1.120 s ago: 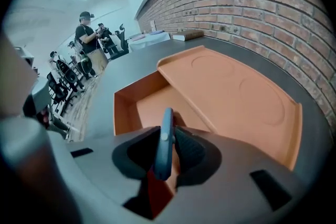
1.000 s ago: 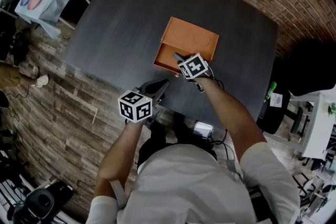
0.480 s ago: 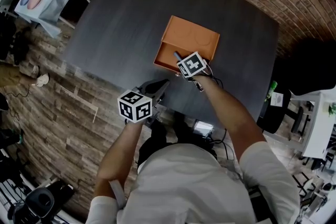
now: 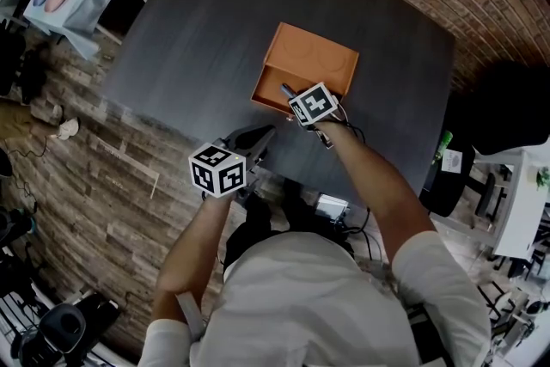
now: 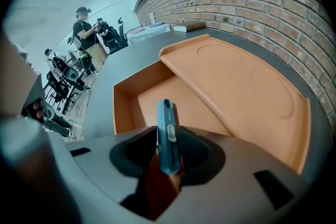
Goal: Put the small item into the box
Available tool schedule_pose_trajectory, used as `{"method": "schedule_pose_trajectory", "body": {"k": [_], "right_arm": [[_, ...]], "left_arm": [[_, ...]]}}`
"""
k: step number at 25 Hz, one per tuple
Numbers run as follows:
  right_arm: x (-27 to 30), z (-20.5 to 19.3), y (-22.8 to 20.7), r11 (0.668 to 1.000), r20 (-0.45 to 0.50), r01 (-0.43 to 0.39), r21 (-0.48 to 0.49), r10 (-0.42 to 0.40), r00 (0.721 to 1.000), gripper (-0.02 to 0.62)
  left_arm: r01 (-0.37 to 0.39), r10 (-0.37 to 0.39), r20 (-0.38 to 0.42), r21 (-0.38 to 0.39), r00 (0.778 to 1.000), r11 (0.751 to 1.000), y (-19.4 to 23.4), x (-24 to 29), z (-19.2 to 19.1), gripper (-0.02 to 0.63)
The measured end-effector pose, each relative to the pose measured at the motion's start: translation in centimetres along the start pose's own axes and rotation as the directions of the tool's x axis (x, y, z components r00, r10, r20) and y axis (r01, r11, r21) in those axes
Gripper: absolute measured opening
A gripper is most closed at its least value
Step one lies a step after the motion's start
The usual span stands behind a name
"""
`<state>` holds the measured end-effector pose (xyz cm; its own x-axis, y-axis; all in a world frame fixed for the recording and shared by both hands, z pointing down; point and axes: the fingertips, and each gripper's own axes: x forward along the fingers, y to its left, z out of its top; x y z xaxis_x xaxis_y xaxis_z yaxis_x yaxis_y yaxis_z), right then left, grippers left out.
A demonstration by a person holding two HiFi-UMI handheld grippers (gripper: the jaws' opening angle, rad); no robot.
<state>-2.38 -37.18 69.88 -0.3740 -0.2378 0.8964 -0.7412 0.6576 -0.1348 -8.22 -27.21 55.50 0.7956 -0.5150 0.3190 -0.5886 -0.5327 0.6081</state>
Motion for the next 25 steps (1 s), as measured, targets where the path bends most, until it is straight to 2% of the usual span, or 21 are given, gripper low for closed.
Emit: {"method": "schedule_pose_trajectory", "body": {"k": [9, 25], "right_arm": [[-0.5, 0.2, 0.4, 1.0, 0.014, 0.006, -0.011, -0.006, 1.0, 0.138], [-5.1, 1.9, 0.2, 0.998, 0.142, 0.06, 0.003, -0.06, 0.988, 0.095]], "left_arm": [[0.0, 0.0, 0.009, 0.008, 1.0, 1.0, -0.3, -0.6, 0.2, 0.015], [0.019, -0.023, 0.07, 0.06, 0.997, 0.998, -2.0, -1.3, 2.8, 0.014]]}}
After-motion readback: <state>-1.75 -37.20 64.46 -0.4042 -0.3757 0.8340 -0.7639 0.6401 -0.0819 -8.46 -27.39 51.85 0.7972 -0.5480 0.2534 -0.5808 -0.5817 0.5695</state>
